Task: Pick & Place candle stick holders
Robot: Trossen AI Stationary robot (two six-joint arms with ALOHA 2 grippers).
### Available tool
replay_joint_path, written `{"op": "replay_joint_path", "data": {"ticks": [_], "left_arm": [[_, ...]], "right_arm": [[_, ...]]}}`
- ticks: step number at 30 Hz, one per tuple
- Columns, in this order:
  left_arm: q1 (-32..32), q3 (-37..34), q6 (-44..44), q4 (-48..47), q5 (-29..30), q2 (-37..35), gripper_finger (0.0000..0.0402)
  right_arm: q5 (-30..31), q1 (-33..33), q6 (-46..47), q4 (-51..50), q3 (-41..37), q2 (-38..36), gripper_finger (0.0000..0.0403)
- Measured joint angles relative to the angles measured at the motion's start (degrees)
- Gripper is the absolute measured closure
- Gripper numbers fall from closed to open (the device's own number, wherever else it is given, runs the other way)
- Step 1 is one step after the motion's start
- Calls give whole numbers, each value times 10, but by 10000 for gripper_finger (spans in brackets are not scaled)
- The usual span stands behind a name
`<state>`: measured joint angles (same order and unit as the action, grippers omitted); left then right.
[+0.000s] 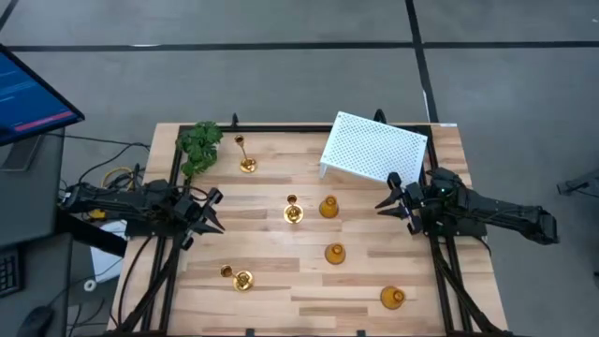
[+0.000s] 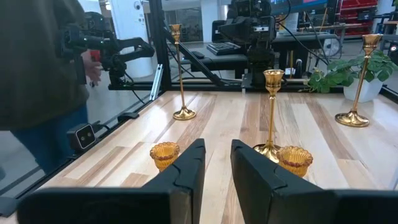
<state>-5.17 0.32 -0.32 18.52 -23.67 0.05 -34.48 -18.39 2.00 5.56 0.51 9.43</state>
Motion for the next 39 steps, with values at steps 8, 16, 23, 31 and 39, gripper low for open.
{"op": "replay_joint_path", "data": {"ticks": [8,16,23,31,39], "left_arm": [[0,0,0,0,0,0,366],[0,0,0,0,8,0,366],[0,0,-35,13,14,0,366],[0,0,-140,118,93,0,366],[0,0,-207,148,266,8,366]], "right_arm": [[0,0,0,0,0,0,332],[0,0,0,0,0,0,332],[0,0,0,0,0,0,332],[5,-1,0,0,0,0,332],[44,2,79,22,0,0,332]]}}
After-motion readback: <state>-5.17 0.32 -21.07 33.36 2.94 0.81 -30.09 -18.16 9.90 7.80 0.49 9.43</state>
